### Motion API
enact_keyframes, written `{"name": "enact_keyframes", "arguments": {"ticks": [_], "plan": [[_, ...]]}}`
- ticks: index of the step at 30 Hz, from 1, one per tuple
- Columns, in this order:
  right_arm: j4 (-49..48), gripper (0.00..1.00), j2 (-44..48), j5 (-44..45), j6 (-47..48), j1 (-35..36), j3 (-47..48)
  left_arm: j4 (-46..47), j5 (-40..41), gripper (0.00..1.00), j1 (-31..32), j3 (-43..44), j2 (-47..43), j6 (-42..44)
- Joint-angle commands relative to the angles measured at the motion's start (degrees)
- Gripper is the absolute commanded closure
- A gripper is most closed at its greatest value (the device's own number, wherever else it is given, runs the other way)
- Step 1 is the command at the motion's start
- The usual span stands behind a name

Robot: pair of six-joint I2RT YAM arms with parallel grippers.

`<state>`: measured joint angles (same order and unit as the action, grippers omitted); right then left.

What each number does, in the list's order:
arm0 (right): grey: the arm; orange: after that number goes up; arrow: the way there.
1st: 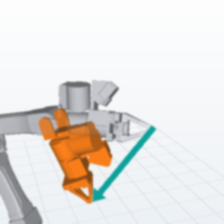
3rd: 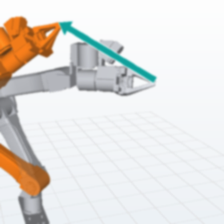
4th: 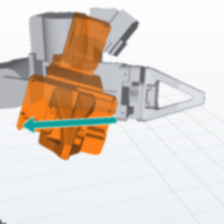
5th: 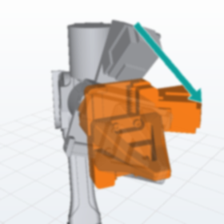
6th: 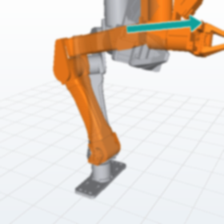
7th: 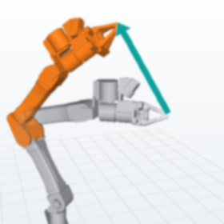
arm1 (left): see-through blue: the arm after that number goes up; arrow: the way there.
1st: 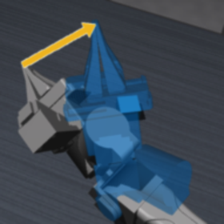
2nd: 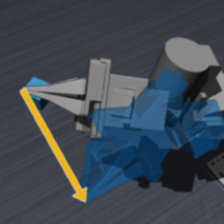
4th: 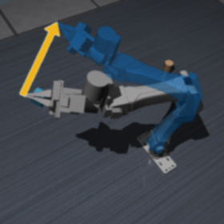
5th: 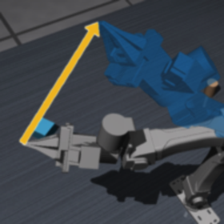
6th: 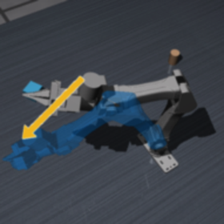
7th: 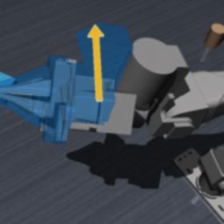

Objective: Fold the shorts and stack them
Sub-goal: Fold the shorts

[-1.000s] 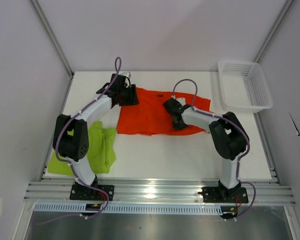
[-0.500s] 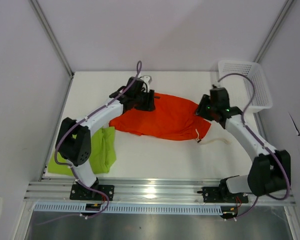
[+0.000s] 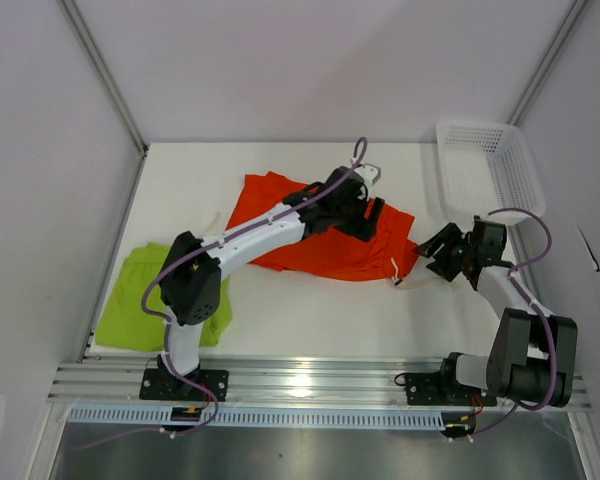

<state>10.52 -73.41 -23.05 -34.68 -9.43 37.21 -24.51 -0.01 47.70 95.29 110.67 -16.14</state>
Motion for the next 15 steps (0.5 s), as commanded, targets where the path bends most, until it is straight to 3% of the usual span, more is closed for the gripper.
{"name": "enact_keyframes", "arguments": {"ticks": [1, 7, 15], "plan": [[-12.68, 0.34, -0.42, -3.50, -2.58, -1.20, -3.19, -1.24, 3.70, 0.19, 2.92, 7.78, 2.87, 0.32], [-23.77, 0.36, -5.50, -2.00, -6.72, -1.56, -7.24, -2.64, 7.04, 0.06, 5.56, 15.27, 10.17, -1.17], [-32.13, 0.46, -14.03, -0.33, -10.67, -1.91, -7.86, -6.68, 12.84, 0.02, 8.55, 26.51, 20.96, -2.49]]}}
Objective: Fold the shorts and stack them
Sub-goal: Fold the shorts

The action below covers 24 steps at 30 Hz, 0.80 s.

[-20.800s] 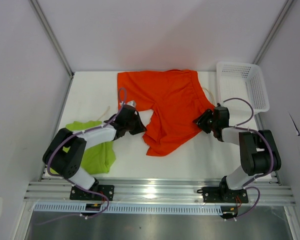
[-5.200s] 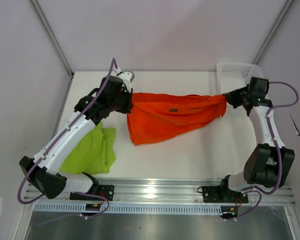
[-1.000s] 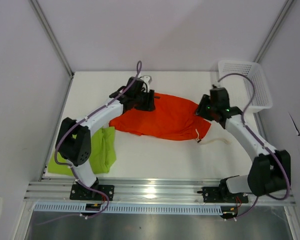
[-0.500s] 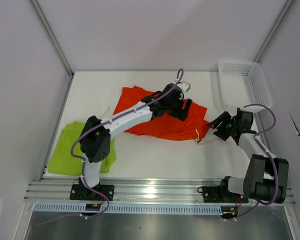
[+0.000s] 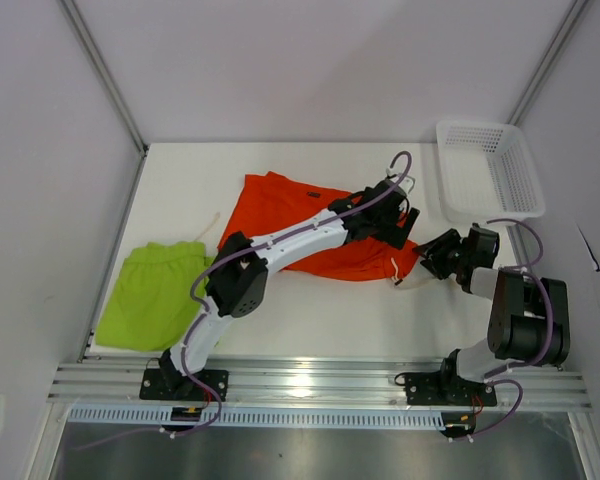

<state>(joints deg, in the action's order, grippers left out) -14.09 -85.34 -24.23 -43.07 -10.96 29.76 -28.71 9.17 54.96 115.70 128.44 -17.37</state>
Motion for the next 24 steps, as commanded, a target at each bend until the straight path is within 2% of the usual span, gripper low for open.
{"name": "enact_keyframes", "arguments": {"ticks": [1, 11, 18, 24], "plan": [[-8.14, 0.49, -2.98, 0.76, -2.63, -0.38, -0.32, -3.10, 4.27, 0.02, 1.55, 7.60, 4.26, -1.27], [-14.74, 0.56, -12.13, -3.19, -4.30, -0.38, 0.12, -2.67, 4.63, 0.03, 2.43, 9.71, 9.37, -0.92], [-12.99, 0.61, -10.81, -2.05, -2.64, 0.85, 0.74, -2.85, 4.89, 0.03, 3.14, 11.13, 11.39, -0.74], [-11.41, 0.74, -10.64, -1.17, -1.67, 1.82, 1.35, -0.74, 5.51, 0.03, 3.75, 8.93, 8.23, -0.48]]}}
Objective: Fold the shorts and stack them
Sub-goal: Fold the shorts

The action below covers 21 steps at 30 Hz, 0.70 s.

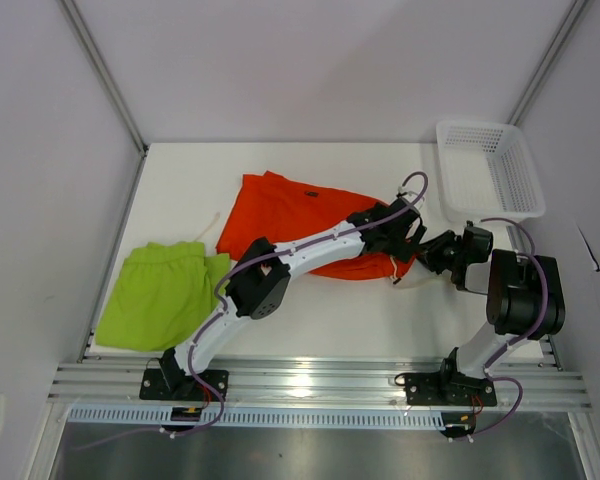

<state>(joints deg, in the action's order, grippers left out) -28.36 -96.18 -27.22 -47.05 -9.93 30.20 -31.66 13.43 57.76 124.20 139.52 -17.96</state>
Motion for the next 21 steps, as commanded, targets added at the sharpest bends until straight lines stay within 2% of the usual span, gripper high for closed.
{"name": "enact_keyframes", "arguments": {"ticks": [1, 6, 11, 13, 17, 21], "plan": [[3.31, 0.77, 0.29, 2.08, 2.57, 1.14, 1.27, 2.30, 1.59, 0.02, 1.04, 0.34, -3.29, 0.11], [4.63, 0.85, 1.35, 3.67, 3.45, 2.02, 1.53, 3.01, 1.86, 0.02, 1.57, 0.69, -4.09, 1.60], [4.98, 0.94, 1.35, 4.02, 3.63, 2.46, 1.88, -1.47, 3.61, 0.03, 1.57, 6.13, 0.83, 1.35], [4.81, 0.96, 1.61, 4.02, 3.72, 2.55, 1.97, -3.40, 4.14, 0.06, 1.57, 7.19, 2.15, 1.26], [5.50, 0.96, 2.93, 4.81, 3.89, 2.90, 1.88, -3.41, 5.37, 0.24, 1.74, 6.06, 2.95, 2.31], [6.56, 0.97, 4.59, 6.30, 3.98, 3.43, 1.97, -2.35, 6.34, 0.26, 2.27, 4.82, 2.77, 3.71]]}}
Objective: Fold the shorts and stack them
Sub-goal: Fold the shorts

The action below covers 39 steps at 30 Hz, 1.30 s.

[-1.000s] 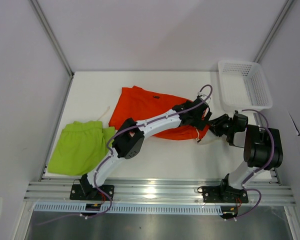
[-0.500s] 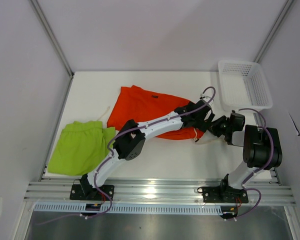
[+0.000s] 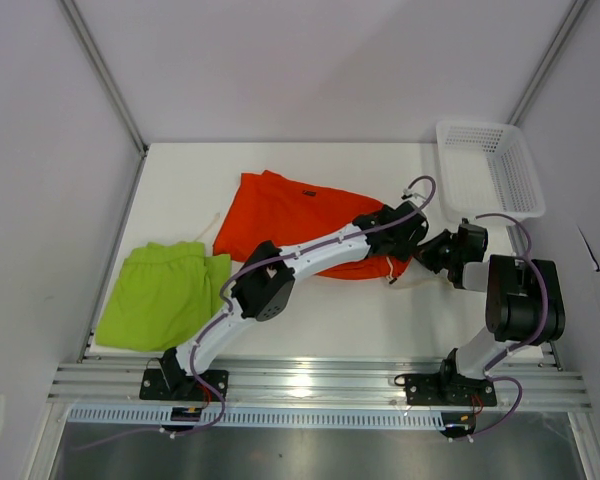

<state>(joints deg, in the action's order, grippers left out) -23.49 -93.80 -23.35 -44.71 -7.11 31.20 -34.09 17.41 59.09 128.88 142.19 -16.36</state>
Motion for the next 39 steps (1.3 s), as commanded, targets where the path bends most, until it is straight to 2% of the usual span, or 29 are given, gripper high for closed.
{"name": "enact_keyframes", "arguments": {"ticks": [1, 4, 16, 19, 20, 22, 23, 24, 29, 39], "plan": [[1.86, 0.97, 2.57, 2.61, 1.82, 0.61, 0.97, 0.16, 2.80, 0.26, 1.03, 0.23, 0.10, 2.30], [2.57, 0.98, 3.36, 3.49, 1.82, 0.87, 0.88, 0.34, 4.38, 0.25, 1.47, 0.67, 0.46, 3.00], [3.09, 1.00, 4.59, 3.75, 1.29, 1.31, 0.88, 0.87, 7.11, 0.35, 3.40, 1.29, 2.65, 5.46], [3.36, 1.00, 4.59, 3.76, 1.20, 1.31, 0.97, 1.04, 8.08, 0.46, 3.66, 0.76, 2.48, 5.81], [3.45, 1.00, 4.59, 3.84, 1.12, 1.31, 1.05, 1.04, 8.43, 0.58, 3.66, 0.67, 2.30, 5.81], [3.62, 1.00, 3.98, 3.67, 1.03, 1.14, 1.40, 1.82, 9.31, 0.72, 4.01, -0.47, 1.78, 6.07], [3.80, 1.00, 3.71, 3.58, 1.03, 1.14, 1.58, 2.09, 9.92, 0.83, 4.19, -0.73, 1.34, 6.08], [3.71, 1.00, 3.36, 3.49, 0.77, 1.14, 1.67, 2.53, 11.75, 0.87, 4.63, -2.30, 0.29, 6.16], [2.74, 1.00, 1.08, 2.00, -0.11, 0.70, 2.11, 8.15, 17.83, 0.95, 6.56, -9.15, -4.55, 8.71], [3.09, 1.00, -1.47, 1.21, -0.56, 0.17, 3.43, 8.33, 19.68, 0.98, 7.88, -18.12, -12.81, 6.08]]}}
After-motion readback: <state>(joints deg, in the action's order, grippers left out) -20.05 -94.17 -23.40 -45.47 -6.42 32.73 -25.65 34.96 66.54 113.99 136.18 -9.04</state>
